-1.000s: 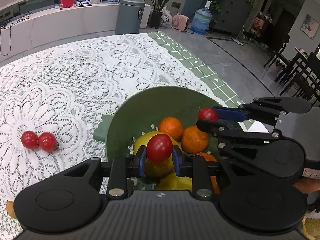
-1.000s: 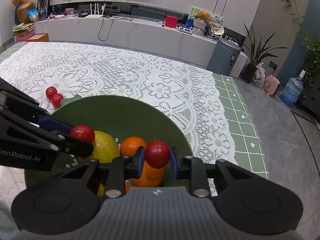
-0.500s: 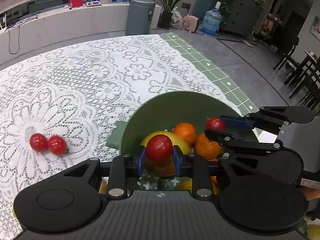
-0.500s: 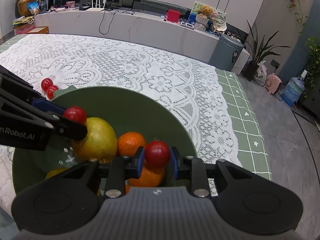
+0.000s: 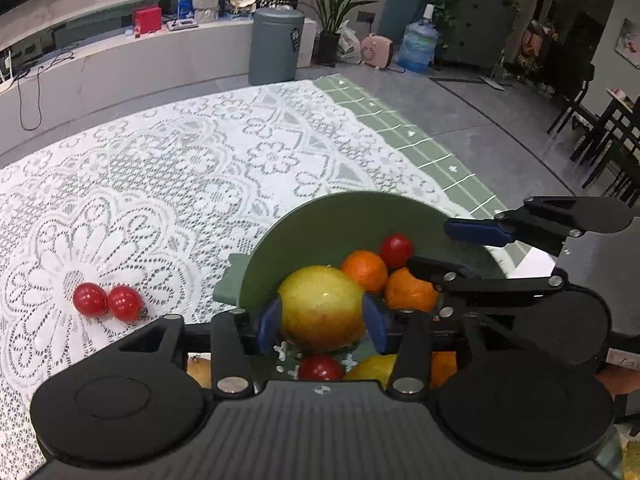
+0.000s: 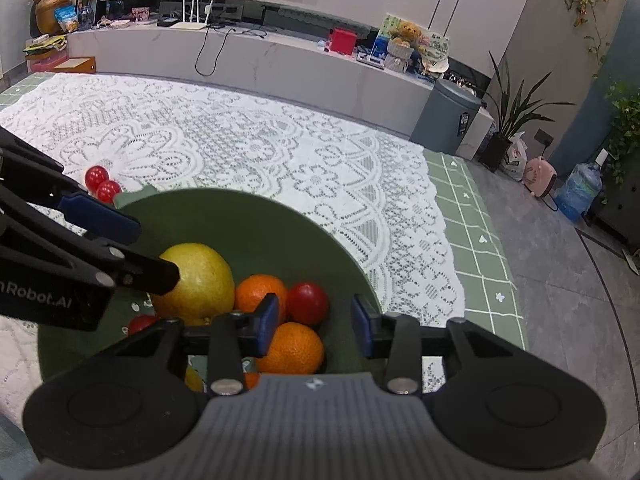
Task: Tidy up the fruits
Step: 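Open both grippers to drop the cherry tomatoes into the colander, then move both grippers away from the colander toward the small brown fruits, then grasp a small brown fruit with the left gripper while the right gripper grasps the other, then carry both brown fruits over the green colander and lower them in, then open both grippers to release the brown fruits into the colander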
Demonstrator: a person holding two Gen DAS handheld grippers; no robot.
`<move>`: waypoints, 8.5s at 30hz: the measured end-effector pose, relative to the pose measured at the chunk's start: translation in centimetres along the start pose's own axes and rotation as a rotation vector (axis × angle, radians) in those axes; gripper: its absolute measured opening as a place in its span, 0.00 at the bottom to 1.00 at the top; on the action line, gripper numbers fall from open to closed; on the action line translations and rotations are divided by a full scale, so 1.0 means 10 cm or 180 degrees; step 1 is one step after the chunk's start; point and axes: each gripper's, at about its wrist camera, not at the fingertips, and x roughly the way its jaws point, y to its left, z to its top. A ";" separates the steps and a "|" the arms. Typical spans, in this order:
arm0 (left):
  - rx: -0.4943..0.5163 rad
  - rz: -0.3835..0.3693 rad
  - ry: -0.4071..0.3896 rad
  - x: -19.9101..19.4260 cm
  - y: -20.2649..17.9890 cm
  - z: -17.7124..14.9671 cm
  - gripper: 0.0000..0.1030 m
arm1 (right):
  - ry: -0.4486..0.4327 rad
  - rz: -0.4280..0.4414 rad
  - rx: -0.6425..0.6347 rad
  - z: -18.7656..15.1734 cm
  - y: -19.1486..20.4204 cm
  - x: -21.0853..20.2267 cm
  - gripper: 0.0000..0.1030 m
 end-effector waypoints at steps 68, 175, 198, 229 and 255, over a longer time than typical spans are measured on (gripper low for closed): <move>-0.0845 0.0679 -0.0665 -1.16 1.50 -1.31 0.58 | -0.0436 0.0634 0.0258 0.01 1.86 -0.31 0.64; -0.0407 0.0193 -0.0560 -1.06 0.49 -0.63 0.29 | -0.0724 0.0415 0.0654 -0.07 0.73 -0.88 0.19; -0.0023 -0.0220 -0.0278 -0.38 0.02 -0.20 0.29 | -0.0395 0.0100 0.0592 -0.18 0.14 -0.55 0.19; 0.0093 -0.0335 0.0087 0.16 -0.04 -0.06 0.29 | 0.0033 0.0043 0.0102 -0.12 0.12 0.01 0.19; -0.0167 -0.0135 0.0187 -0.02 0.12 -0.12 0.44 | 0.0026 0.0134 0.0122 -0.01 0.17 0.00 0.28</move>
